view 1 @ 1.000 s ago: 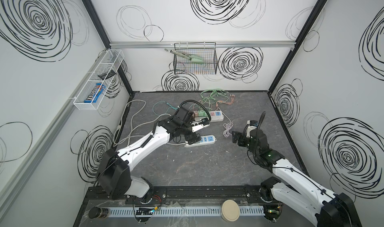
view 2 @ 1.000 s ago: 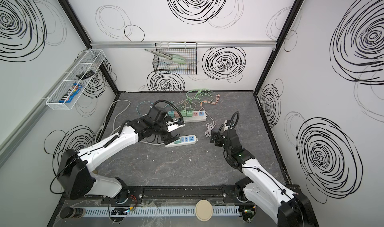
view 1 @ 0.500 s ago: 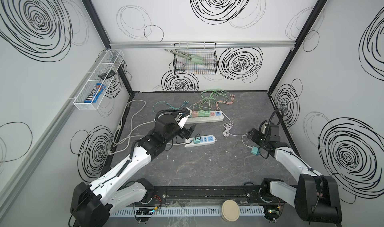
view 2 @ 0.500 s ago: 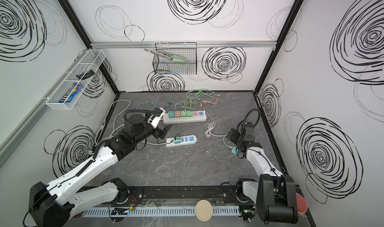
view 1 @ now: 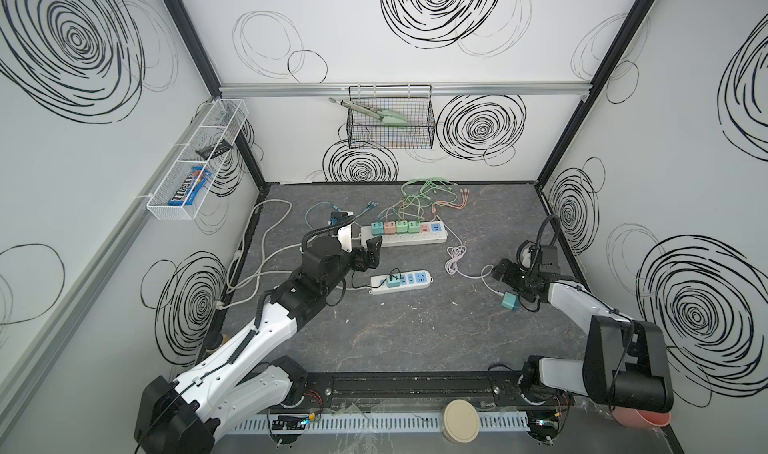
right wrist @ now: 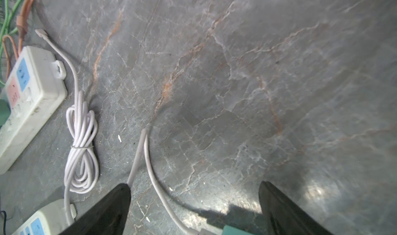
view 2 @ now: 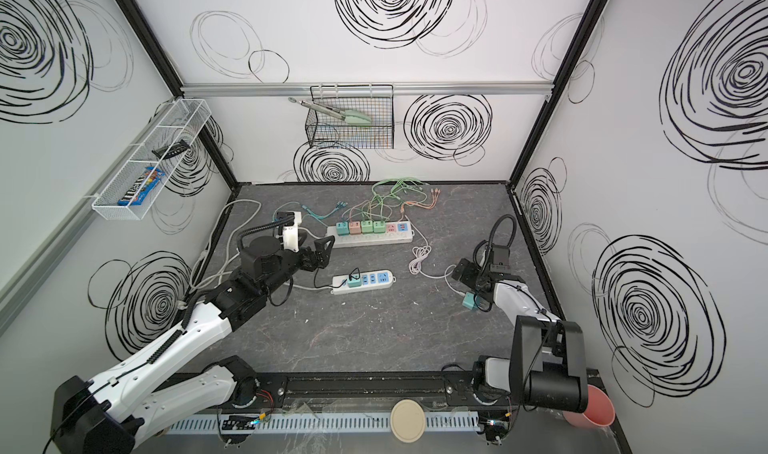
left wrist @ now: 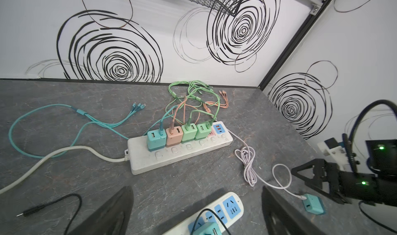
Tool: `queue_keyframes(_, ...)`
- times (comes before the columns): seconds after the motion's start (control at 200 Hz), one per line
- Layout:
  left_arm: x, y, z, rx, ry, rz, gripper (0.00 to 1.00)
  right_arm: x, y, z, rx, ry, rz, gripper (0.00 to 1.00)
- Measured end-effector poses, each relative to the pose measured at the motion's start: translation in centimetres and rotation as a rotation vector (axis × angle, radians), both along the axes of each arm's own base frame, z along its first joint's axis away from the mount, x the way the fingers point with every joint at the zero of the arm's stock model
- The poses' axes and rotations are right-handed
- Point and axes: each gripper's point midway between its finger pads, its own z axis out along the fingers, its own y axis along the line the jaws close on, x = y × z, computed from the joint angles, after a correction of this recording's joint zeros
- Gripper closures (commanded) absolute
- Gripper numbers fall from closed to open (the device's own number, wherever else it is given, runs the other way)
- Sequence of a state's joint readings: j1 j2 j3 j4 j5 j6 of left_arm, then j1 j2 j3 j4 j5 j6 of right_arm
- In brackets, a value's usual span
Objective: Insert plugs into power strip
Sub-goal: Rotate the plug at the middle-right of the table.
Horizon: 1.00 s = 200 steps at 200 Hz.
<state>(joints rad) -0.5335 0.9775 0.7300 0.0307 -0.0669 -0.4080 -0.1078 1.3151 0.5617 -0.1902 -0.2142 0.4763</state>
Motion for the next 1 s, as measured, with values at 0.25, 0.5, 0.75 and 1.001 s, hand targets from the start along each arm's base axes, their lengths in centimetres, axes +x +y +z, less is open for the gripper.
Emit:
queue_keyframes(0.25, 0.1, 0.6, -2.5, -0.079, 0.113, 0.0, 0.04, -1.3, 0.8, -0.4, 0.036, 0.034, 0.017, 0.03)
queue_keyframes(0.5, 0.5, 0.8, -4.2, -0.106, 0.192, 0.001, 0.04, -3.2, 1.7, -0.4, 0.069, 0.056, 0.015, 0.03)
queue_keyframes(0.75, 0.3, 0.1, -5.0, -0.106, 0.222, -0.041, 0.04, -5.6, 5.9, -0.3, 0.126, 0.043, 0.062, 0.03)
queue_keyframes(1.001, 0.1, -0.1, -5.2, -0.098, 0.227, -0.053, 0.04, -7.5, 10.1, -0.2, 0.184, 0.059, 0.154, 0.03)
